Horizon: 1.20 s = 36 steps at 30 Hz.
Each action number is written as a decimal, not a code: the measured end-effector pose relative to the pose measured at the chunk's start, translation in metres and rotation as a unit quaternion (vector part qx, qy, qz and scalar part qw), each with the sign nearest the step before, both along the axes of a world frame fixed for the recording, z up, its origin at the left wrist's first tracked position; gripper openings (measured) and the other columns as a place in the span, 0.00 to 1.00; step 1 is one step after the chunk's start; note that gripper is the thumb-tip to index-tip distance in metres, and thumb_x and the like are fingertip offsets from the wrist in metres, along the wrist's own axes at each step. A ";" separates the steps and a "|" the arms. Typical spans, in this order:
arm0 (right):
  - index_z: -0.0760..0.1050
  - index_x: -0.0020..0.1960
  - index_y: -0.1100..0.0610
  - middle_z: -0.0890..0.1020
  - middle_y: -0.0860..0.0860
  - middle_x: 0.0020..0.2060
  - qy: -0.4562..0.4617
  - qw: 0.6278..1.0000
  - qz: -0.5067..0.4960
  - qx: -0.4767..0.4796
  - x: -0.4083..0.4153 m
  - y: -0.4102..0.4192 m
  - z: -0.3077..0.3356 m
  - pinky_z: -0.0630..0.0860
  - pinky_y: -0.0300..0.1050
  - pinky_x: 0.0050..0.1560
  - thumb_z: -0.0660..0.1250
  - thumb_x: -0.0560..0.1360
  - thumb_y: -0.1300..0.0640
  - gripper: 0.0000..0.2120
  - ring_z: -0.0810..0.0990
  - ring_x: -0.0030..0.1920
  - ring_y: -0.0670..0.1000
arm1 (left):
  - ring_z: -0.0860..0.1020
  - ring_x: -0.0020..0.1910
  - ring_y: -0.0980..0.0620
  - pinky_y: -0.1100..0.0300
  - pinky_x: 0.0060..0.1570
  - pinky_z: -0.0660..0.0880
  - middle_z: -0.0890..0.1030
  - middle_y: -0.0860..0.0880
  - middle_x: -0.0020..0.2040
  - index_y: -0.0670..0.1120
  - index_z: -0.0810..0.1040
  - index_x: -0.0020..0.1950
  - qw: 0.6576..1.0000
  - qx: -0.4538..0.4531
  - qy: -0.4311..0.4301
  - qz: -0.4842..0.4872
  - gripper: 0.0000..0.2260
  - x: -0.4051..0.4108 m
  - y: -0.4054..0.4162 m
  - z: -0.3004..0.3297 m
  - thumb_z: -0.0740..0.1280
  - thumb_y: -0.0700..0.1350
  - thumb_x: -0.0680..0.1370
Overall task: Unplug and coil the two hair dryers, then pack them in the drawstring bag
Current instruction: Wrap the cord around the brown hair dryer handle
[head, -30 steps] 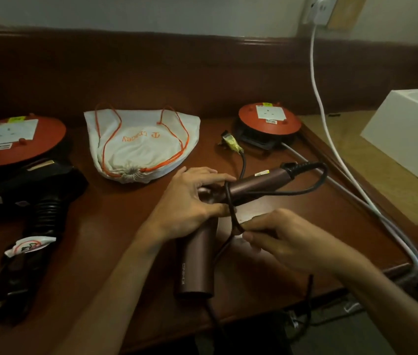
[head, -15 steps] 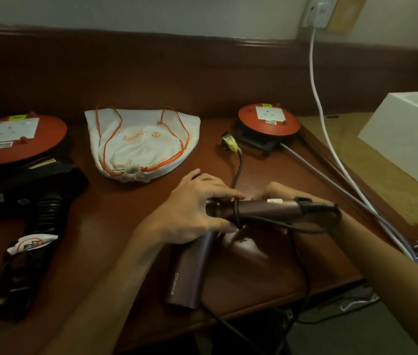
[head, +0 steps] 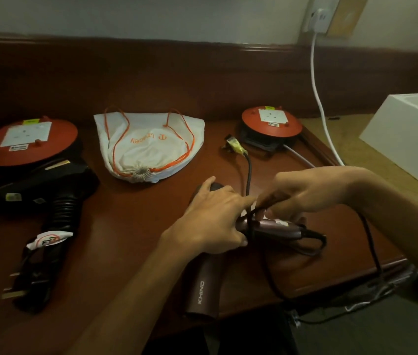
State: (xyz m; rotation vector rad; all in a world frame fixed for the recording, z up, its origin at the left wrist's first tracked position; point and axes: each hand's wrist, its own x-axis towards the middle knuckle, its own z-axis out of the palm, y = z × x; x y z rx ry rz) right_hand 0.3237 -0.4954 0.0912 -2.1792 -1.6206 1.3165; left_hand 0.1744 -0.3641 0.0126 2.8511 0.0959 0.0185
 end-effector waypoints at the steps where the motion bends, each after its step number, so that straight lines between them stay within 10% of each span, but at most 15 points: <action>1: 0.79 0.54 0.64 0.75 0.55 0.36 -0.001 1.000 0.009 0.013 -0.007 -0.003 0.004 0.73 0.42 0.35 0.63 0.82 0.59 0.10 0.74 0.34 0.53 | 0.68 0.70 0.55 0.44 0.80 0.42 0.79 0.56 0.61 0.60 0.72 0.73 1.000 -0.012 -0.009 0.006 0.28 -0.002 0.002 0.000 0.75 0.57 0.74; 5: 0.79 0.45 0.52 0.79 0.49 0.30 -0.059 0.995 -0.003 0.082 -0.031 -0.020 0.005 0.73 0.40 0.32 0.62 0.83 0.53 0.11 0.76 0.28 0.48 | 0.71 0.64 0.58 0.46 0.80 0.45 0.79 0.58 0.54 0.63 0.75 0.70 0.994 -0.090 -0.051 0.038 0.25 -0.012 0.016 -0.003 0.75 0.57 0.73; 12: 0.64 0.71 0.27 0.75 0.48 0.34 -0.074 0.980 -0.019 0.186 -0.059 -0.059 -0.030 0.74 0.52 0.37 0.56 0.84 0.50 0.22 0.75 0.34 0.51 | 0.77 0.57 0.55 0.35 0.66 0.67 0.83 0.58 0.49 0.63 0.81 0.62 0.955 -0.238 -0.152 0.089 0.25 -0.026 0.035 -0.018 0.75 0.61 0.66; 19: 0.68 0.70 0.29 0.85 0.50 0.54 -0.081 0.973 -0.055 0.208 -0.044 -0.037 -0.093 0.81 0.57 0.54 0.59 0.84 0.53 0.22 0.83 0.53 0.57 | 0.75 0.62 0.57 0.35 0.69 0.64 0.81 0.61 0.52 0.65 0.79 0.63 0.938 -0.294 -0.159 0.095 0.25 -0.036 0.036 -0.016 0.76 0.58 0.67; 21: 0.75 0.66 0.35 0.83 0.37 0.57 -0.085 0.970 -0.080 0.214 -0.031 -0.035 -0.098 0.78 0.43 0.61 0.62 0.84 0.54 0.17 0.81 0.58 0.43 | 0.72 0.62 0.63 0.35 0.71 0.62 0.80 0.63 0.52 0.65 0.78 0.64 0.938 -0.295 -0.153 0.095 0.23 -0.037 0.034 -0.016 0.74 0.59 0.69; 27: 0.75 0.48 0.41 0.80 0.43 0.39 -0.039 0.947 -0.099 0.304 -0.016 -0.024 -0.098 0.74 0.32 0.40 0.69 0.79 0.57 0.10 0.80 0.39 0.42 | 0.73 0.60 0.63 0.39 0.68 0.67 0.79 0.66 0.50 0.66 0.80 0.60 0.930 -0.277 -0.210 0.117 0.24 -0.037 0.023 -0.018 0.71 0.71 0.66; 36: 0.78 0.35 0.58 0.75 0.48 0.29 -0.041 0.994 -0.058 0.083 0.039 0.020 -0.082 0.68 0.41 0.34 0.73 0.75 0.62 0.11 0.71 0.31 0.45 | 0.67 0.62 0.68 0.46 0.79 0.48 0.75 0.66 0.50 0.64 0.78 0.65 0.981 -0.141 -0.125 0.045 0.26 -0.033 0.013 -0.009 0.71 0.70 0.69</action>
